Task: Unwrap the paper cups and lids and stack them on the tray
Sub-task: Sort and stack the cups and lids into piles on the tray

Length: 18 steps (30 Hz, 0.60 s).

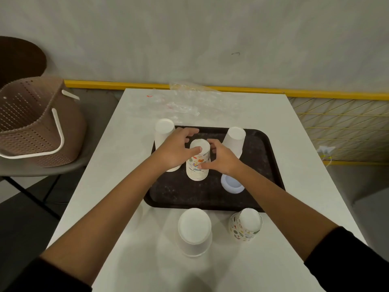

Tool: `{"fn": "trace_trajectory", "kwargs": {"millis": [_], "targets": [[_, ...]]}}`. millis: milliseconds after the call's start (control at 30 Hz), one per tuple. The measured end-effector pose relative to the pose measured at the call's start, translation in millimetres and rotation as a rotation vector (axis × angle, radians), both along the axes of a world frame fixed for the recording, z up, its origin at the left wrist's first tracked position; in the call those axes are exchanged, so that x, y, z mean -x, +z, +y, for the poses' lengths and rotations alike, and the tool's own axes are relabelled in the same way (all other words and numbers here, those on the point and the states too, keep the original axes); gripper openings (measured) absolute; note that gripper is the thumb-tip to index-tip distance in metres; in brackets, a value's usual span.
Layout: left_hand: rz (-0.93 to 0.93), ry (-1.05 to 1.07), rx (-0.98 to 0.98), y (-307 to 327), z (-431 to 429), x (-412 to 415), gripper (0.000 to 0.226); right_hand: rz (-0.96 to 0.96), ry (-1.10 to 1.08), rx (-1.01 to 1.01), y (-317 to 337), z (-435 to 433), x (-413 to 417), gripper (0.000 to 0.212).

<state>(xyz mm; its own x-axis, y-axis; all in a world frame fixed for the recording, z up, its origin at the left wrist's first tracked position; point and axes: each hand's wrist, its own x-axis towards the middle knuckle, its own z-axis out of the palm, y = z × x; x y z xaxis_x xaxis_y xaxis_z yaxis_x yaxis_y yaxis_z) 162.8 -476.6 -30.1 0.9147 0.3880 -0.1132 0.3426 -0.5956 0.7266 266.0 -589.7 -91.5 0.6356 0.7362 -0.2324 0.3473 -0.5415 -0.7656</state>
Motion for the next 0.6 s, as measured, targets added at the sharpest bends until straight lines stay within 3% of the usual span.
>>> {"fn": "trace_trajectory", "kwargs": {"millis": [267,600], "targets": [[-0.104,0.021,-0.003,30.8,-36.3,14.3,0.042,-0.048,-0.057,-0.087,20.1,-64.1,-7.4,0.065],[-0.197,0.024,-0.023,48.7,-122.3,23.3,0.042,-0.027,-0.028,-0.077,14.5,-152.1,-8.2,0.049]]}}
